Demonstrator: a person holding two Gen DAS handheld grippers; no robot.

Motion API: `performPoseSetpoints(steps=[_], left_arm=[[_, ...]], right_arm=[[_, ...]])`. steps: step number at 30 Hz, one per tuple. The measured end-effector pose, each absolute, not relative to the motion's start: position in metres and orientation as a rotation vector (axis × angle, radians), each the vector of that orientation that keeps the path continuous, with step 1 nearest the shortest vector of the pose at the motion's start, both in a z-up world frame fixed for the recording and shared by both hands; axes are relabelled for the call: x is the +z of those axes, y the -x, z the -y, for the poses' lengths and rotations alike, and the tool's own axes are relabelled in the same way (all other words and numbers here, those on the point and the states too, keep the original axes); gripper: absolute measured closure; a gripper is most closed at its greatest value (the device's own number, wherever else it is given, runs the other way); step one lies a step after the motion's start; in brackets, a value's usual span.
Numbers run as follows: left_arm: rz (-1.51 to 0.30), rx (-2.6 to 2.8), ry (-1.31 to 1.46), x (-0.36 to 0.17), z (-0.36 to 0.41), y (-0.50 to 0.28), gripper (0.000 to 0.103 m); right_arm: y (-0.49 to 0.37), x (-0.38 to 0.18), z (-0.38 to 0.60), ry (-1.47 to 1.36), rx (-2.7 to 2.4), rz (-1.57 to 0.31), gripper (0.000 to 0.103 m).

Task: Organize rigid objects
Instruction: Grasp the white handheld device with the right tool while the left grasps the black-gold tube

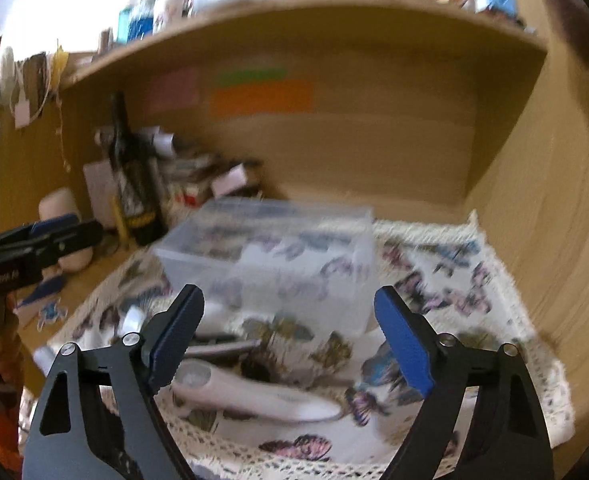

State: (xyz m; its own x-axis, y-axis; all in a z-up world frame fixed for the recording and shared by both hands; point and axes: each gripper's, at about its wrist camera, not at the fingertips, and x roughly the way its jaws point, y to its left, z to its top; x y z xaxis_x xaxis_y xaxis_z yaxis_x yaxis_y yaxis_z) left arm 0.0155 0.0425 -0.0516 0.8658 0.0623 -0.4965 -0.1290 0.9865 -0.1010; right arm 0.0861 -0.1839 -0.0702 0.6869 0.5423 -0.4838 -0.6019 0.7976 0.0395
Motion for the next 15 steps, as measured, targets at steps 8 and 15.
performPoseSetpoints(steps=[8, 15], left_arm=[[-0.666, 0.120, 0.151, -0.096, -0.053, -0.014, 0.027], [-0.818, 0.090, 0.149, -0.136, -0.045, -0.010, 0.020]], right_arm=[[-0.086, -0.112, 0.159, 0.212, 0.730, -0.652, 0.017], [-0.089, -0.136, 0.146, 0.265, 0.804, -0.764, 0.017]])
